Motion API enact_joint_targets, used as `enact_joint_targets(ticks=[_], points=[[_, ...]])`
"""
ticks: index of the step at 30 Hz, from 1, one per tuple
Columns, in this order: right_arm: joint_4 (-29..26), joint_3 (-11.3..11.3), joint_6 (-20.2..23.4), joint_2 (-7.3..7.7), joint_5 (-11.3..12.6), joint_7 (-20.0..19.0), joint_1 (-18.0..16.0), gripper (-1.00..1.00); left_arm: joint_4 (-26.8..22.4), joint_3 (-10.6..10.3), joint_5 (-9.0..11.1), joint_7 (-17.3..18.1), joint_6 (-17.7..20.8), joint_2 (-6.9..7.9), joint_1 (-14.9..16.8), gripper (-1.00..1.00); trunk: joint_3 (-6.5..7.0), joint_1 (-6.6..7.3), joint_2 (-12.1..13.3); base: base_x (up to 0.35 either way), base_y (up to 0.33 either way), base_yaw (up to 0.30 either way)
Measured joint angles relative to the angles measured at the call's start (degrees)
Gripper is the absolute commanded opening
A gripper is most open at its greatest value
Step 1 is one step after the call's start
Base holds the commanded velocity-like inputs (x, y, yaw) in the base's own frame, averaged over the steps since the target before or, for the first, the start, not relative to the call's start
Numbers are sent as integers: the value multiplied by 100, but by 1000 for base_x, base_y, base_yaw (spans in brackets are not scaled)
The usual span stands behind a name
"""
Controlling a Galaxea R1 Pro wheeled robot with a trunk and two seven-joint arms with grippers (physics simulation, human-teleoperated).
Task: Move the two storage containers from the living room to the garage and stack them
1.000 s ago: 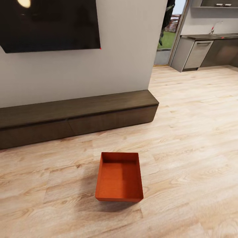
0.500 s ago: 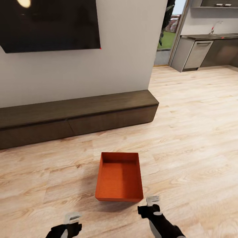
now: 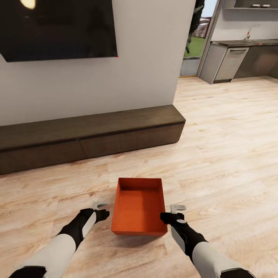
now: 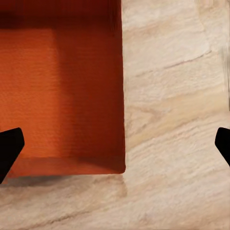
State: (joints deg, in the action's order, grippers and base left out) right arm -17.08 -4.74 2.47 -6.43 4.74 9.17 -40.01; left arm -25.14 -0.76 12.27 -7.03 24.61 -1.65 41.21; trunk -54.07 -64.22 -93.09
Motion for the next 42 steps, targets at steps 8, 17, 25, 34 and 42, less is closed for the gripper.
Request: enact_joint_targets(ticks=[8, 17, 25, 34, 42], points=[[30, 484, -225, 70, 105, 3, -6, 100, 609, -9, -542, -252, -1245, -127, 36, 100, 0, 0, 0, 0, 0, 0], [22, 230, -238, 55, -198, -52, -5, 100, 539, -11, -579, -380, -1709, -133, 45, 100, 0, 0, 0, 0, 0, 0], [23, 214, -227, 91, -209, -34, -5, 100, 524, -9, -575, -385, -1718, -200, 45, 100, 0, 0, 0, 0, 0, 0], [24, 205, -179, 78, -184, -59, -5, 100, 514, -10, -577, -398, -1708, -238, 45, 100, 0, 0, 0, 0, 0, 0], [24, 205, -185, 55, -195, -45, -5, 100, 511, -6, -575, -397, -1679, -236, 45, 100, -54, -65, -119, 0, 0, 0]])
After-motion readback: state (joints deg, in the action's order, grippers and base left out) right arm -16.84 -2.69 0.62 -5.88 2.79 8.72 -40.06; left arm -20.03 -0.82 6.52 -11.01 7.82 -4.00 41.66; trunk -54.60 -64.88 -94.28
